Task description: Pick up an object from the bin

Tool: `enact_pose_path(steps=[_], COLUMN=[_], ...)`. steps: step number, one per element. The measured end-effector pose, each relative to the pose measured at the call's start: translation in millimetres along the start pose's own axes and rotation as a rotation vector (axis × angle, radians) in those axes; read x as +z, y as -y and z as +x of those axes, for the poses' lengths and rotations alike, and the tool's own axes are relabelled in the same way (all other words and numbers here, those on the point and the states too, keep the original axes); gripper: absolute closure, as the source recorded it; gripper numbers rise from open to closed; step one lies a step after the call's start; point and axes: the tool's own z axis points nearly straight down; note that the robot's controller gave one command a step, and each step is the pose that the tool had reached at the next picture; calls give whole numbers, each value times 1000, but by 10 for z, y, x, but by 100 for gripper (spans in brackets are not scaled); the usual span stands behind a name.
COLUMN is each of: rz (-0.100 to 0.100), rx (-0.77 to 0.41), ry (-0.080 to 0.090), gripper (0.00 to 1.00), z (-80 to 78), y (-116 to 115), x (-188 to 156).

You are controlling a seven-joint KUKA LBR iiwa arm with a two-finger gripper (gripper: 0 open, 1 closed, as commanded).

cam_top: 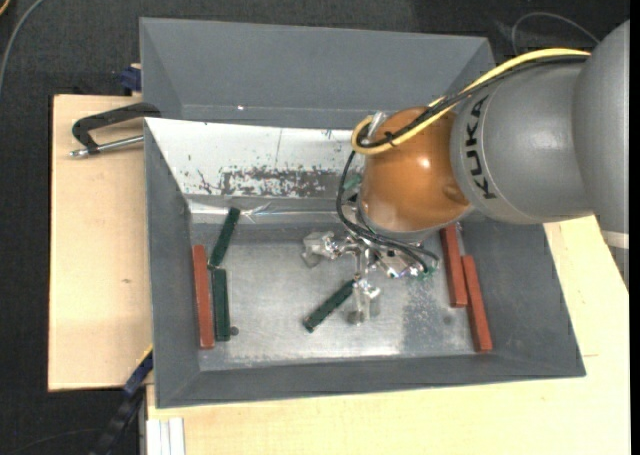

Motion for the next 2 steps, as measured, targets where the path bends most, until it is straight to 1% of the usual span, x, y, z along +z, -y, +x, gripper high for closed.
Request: enact_pose_path(steps=[1, 2], rz=[0, 7], rx=[0, -134], ry=[0, 10], gripper=[100, 100], z=[1, -242], y=[1, 188], x=[0, -1836])
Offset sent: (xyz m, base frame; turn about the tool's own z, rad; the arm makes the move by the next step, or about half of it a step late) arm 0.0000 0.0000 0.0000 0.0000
